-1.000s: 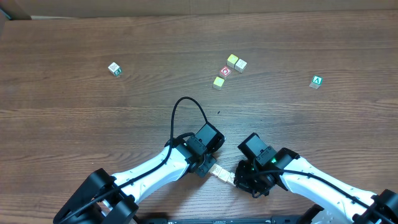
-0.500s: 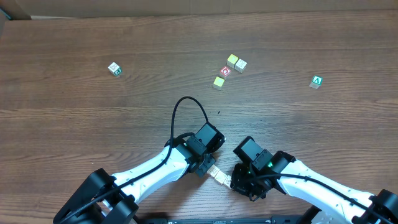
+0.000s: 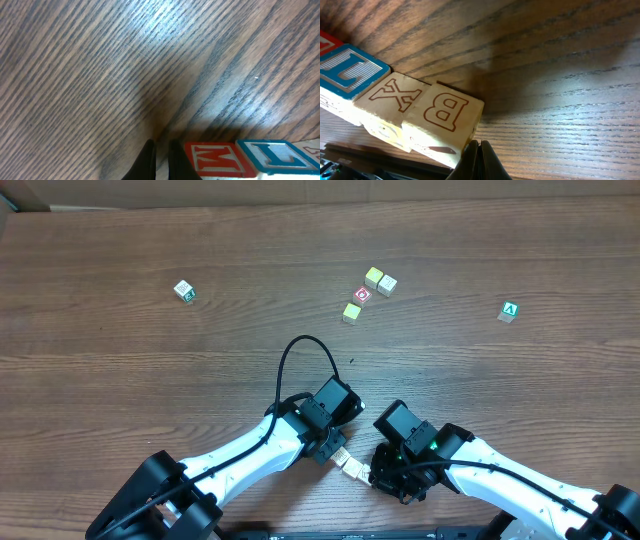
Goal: Flip 4 blocks
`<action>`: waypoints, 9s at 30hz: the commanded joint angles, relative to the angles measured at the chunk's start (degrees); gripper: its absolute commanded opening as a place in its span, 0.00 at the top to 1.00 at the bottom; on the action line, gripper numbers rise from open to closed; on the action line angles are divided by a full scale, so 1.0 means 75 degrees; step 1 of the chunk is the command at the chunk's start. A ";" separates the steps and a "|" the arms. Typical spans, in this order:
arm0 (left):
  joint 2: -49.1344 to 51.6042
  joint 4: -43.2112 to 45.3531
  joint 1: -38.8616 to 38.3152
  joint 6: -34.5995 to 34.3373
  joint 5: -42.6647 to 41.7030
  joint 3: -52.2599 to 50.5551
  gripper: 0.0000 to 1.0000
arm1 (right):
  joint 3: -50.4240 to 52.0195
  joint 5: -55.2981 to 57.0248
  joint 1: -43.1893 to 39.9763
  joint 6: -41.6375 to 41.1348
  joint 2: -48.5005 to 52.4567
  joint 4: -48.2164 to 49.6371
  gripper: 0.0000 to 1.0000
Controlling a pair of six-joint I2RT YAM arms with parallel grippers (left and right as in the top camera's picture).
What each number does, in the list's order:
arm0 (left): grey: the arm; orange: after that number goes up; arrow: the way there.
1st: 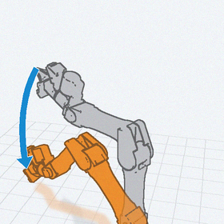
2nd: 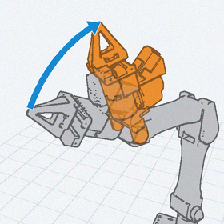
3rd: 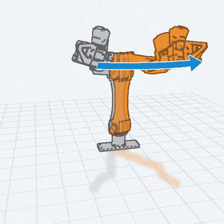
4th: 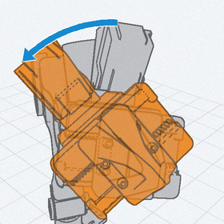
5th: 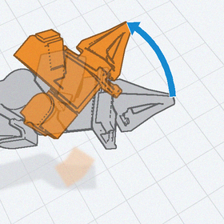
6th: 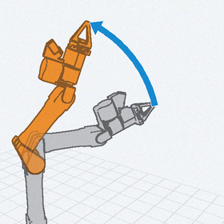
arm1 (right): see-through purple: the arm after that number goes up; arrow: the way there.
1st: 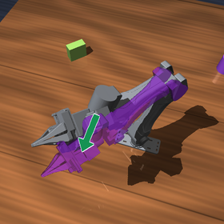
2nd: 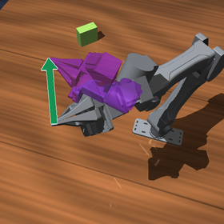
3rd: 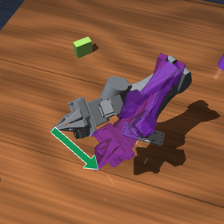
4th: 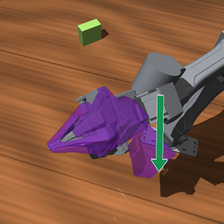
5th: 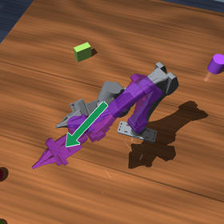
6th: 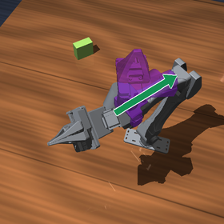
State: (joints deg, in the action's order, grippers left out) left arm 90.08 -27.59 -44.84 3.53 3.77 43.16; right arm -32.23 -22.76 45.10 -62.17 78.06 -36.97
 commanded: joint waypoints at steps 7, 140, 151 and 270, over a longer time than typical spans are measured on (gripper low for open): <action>0.0076 0.0006 0.0041 0.0012 -0.0096 -0.0020 0.96 | 0.0055 -0.0236 0.0076 -0.0268 0.0026 0.0286 0.96; 0.0076 0.0219 0.0688 0.0504 0.0087 -0.0020 0.96 | 0.0052 0.0198 0.0796 -0.1343 0.0396 0.1661 0.96; 0.0076 0.0341 0.0688 0.0560 0.0085 -0.0020 0.96 | 0.0052 0.0017 0.0845 -0.1349 0.0396 0.1664 0.96; 0.0076 0.0898 0.1282 0.0099 -0.0312 -0.0020 0.96 | 0.0052 0.0175 0.0901 -0.1550 0.0437 0.2040 0.96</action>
State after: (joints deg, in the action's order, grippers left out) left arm 90.08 -21.21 -35.48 3.38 2.31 43.16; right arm -31.70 -22.41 51.83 -73.49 80.97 -22.04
